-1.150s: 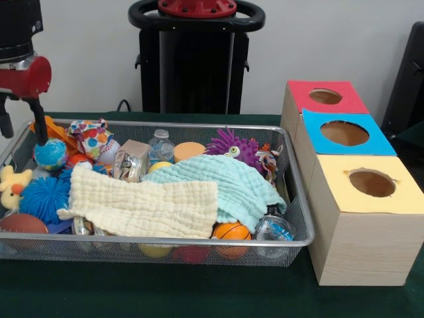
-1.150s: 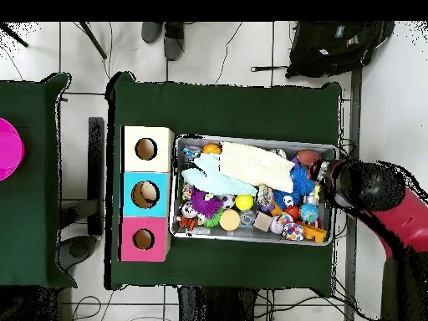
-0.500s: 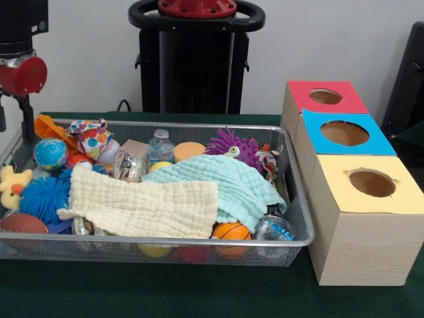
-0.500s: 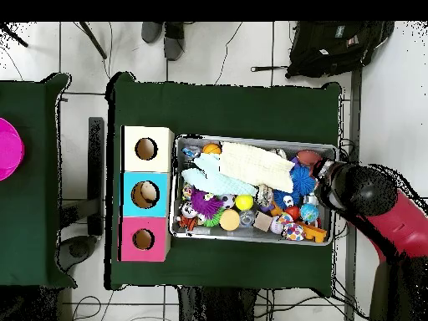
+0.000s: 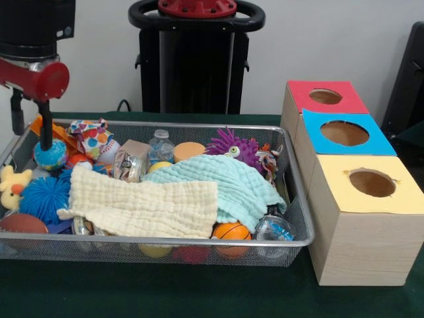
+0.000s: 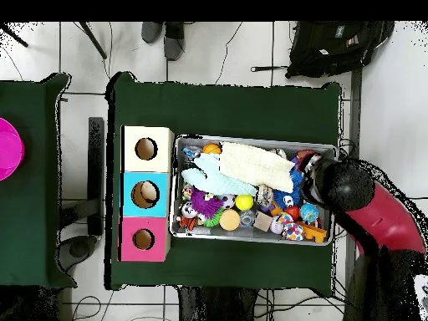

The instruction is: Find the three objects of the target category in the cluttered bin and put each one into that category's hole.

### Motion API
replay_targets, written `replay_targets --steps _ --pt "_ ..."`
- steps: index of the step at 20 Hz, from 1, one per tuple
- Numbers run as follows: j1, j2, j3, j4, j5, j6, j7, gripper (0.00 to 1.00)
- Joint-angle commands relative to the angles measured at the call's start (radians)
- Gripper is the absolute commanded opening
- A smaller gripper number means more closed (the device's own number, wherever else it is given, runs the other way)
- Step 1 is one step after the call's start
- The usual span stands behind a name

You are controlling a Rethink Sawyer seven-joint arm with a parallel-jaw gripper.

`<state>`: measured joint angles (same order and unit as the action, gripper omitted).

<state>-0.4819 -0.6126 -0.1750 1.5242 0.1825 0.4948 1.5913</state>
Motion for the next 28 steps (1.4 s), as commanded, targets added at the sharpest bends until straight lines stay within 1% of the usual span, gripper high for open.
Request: replay_targets --steps 1,3,7,9,12,13,14,15,16,19,21,24,28 --pt "0.047 0.135 -0.028 -0.038 0.078 -0.008 0.350 1.00" --pt "0.048 0.151 -0.033 -0.055 0.093 -0.003 0.359 1.00" --pt "0.055 0.149 -0.047 -0.052 0.102 -0.015 0.364 1.00" --pt "0.066 0.153 -0.061 -0.064 0.111 0.023 0.383 1.00" --pt "0.079 0.163 -0.076 -0.090 0.126 0.040 0.410 1.00" --pt "0.086 0.176 -0.096 -0.125 0.133 0.068 0.430 1.00" --pt "0.091 0.182 -0.107 -0.138 0.139 0.083 0.444 1.00" --pt "0.091 0.202 -0.122 -0.179 0.150 0.105 0.464 1.00" --pt "0.093 0.212 -0.134 -0.197 0.155 0.122 0.475 1.00" --pt "0.078 0.263 -0.149 -0.278 0.176 0.163 0.500 1.00" --pt "0.069 0.275 -0.157 -0.315 0.184 0.190 0.508 1.00" --pt "0.068 0.269 -0.179 -0.336 0.188 0.225 0.524 1.00" --pt "0.082 0.287 -0.218 -0.378 0.210 0.269 0.591 1.00"
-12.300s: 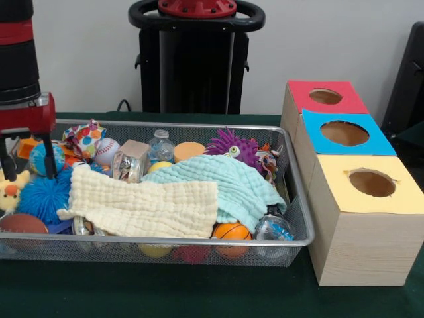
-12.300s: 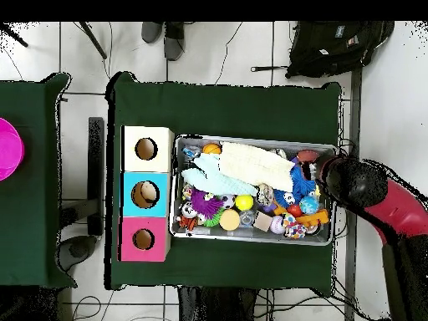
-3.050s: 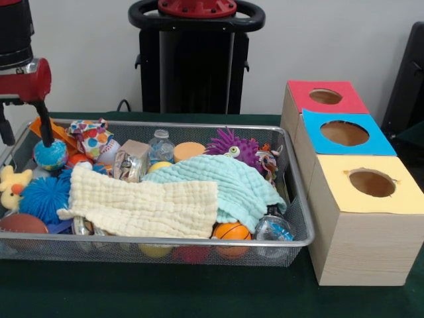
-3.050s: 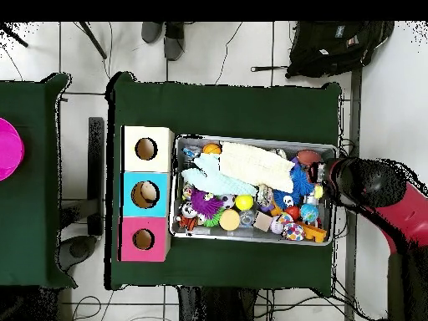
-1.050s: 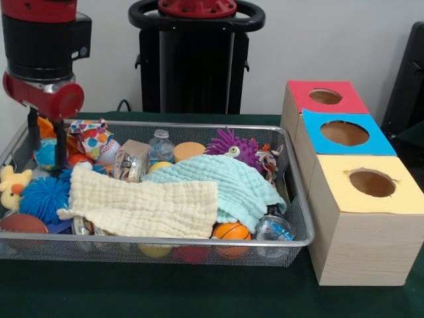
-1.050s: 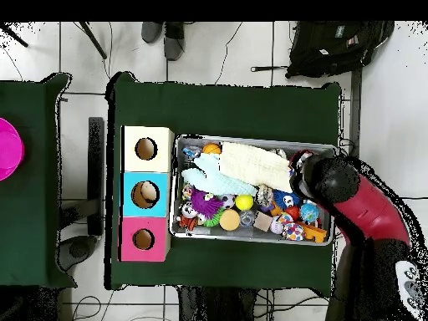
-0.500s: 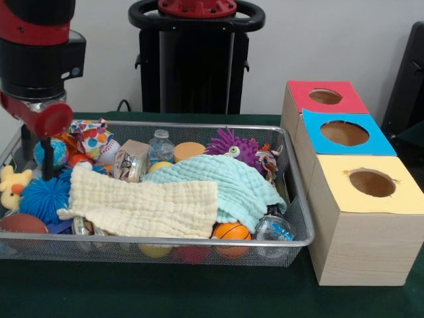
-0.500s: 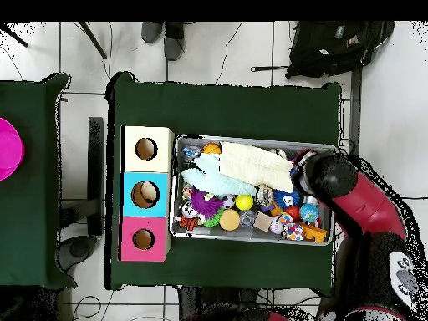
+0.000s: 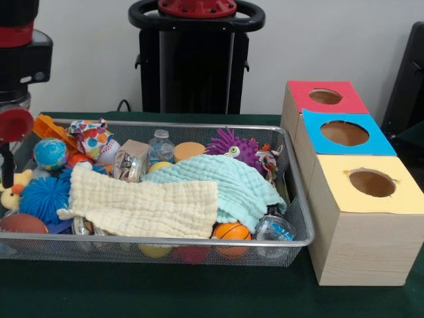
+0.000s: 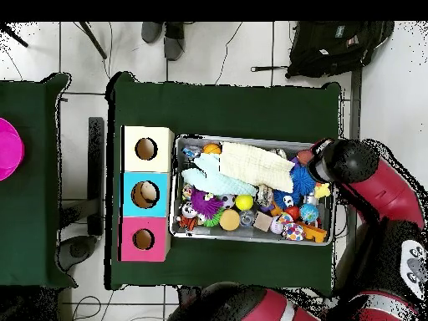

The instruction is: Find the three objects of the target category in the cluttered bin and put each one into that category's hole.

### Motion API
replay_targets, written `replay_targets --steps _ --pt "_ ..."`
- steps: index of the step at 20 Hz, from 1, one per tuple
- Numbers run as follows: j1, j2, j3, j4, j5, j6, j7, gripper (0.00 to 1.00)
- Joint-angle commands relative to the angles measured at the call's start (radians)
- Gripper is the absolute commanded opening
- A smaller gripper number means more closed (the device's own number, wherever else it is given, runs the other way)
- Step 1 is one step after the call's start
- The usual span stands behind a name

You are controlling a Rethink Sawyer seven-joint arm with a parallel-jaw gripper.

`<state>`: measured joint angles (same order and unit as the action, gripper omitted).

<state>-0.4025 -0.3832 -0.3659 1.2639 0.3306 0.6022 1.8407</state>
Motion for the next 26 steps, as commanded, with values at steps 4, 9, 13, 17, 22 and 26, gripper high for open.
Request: replay_targets --steps 4,9,13,17,22,26 --pt "0.029 0.086 -0.062 -0.166 0.083 0.227 0.419 1.00" --pt "0.057 0.127 -0.082 -0.199 0.107 0.230 0.497 1.00" --pt "0.069 0.141 -0.092 -0.211 0.116 0.232 0.532 1.00" --pt "0.080 0.161 -0.108 -0.238 0.124 0.248 0.575 1.00" --pt "0.098 0.180 -0.131 -0.264 0.133 0.274 0.628 1.00" --pt "0.105 0.190 -0.144 -0.286 0.137 0.298 0.658 1.00"
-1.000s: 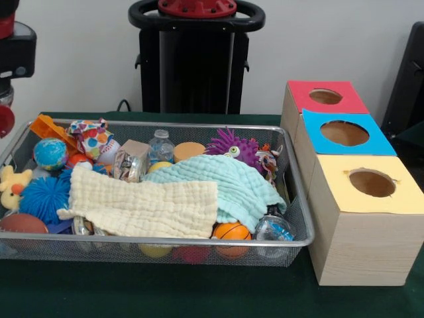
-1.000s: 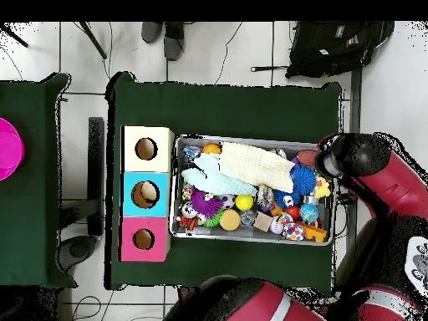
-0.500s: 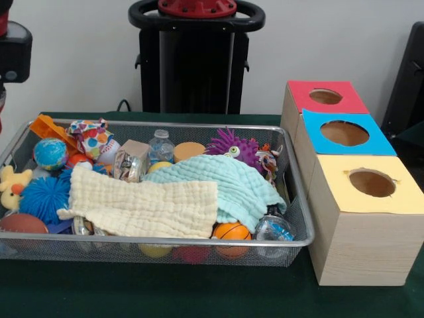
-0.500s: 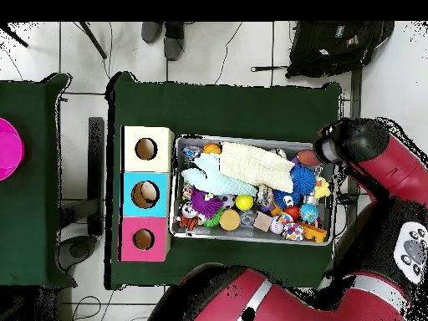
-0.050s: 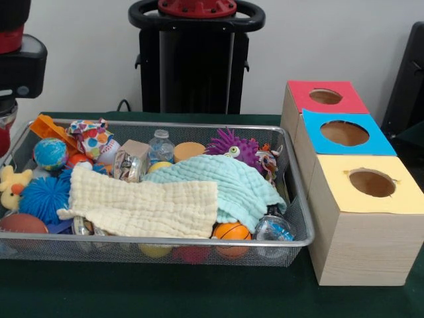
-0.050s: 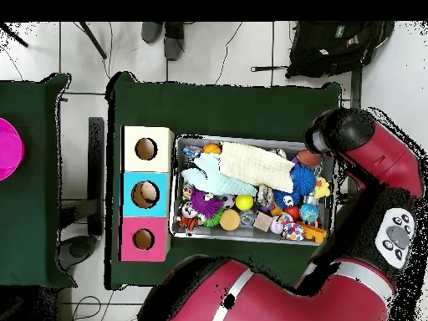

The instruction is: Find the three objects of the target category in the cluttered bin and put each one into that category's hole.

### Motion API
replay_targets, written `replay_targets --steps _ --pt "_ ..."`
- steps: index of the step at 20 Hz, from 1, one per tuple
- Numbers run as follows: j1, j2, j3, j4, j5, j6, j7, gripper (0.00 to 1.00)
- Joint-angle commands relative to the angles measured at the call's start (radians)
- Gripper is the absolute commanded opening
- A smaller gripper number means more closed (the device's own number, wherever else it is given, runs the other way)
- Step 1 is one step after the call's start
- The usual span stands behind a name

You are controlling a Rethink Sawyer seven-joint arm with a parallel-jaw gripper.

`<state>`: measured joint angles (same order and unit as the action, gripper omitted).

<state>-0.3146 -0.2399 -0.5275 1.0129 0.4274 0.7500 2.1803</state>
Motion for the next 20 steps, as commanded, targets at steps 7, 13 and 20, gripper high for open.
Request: replay_targets --steps 7,13,20 --pt "0.003 0.041 0.014 -0.059 0.038 0.198 0.315 1.00" --pt "-0.004 0.042 0.008 -0.101 0.038 0.252 0.324 1.00" --pt "0.000 0.008 -0.008 -0.124 0.035 0.325 0.331 1.00"
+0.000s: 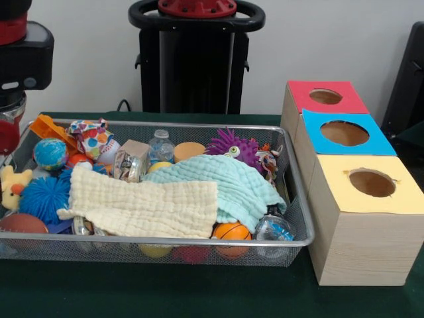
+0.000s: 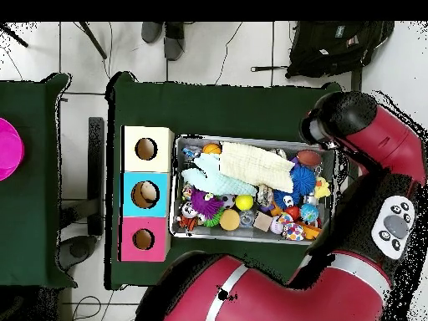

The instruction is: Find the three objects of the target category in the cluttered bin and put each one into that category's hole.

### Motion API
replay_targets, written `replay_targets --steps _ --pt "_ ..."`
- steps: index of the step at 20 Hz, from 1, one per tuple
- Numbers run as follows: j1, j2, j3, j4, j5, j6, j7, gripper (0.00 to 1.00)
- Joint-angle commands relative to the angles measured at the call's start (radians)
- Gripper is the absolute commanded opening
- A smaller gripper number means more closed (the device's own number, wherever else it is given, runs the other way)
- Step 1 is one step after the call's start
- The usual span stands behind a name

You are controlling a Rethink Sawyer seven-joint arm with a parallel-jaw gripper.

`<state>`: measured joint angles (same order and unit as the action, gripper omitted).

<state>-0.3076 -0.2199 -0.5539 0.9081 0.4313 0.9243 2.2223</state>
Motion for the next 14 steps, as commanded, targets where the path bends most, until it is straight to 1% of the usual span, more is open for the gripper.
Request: replay_targets --steps 1,4,8,14 --pt "-0.006 -0.021 0.015 -0.024 0.031 0.167 0.290 1.00" --pt "-0.005 -0.024 0.008 -0.045 0.033 0.197 0.298 1.00" --pt "-0.001 -0.040 0.005 -0.037 0.038 0.209 0.300 1.00" --pt "0.001 -0.026 0.014 -0.034 0.046 0.191 0.314 1.00"
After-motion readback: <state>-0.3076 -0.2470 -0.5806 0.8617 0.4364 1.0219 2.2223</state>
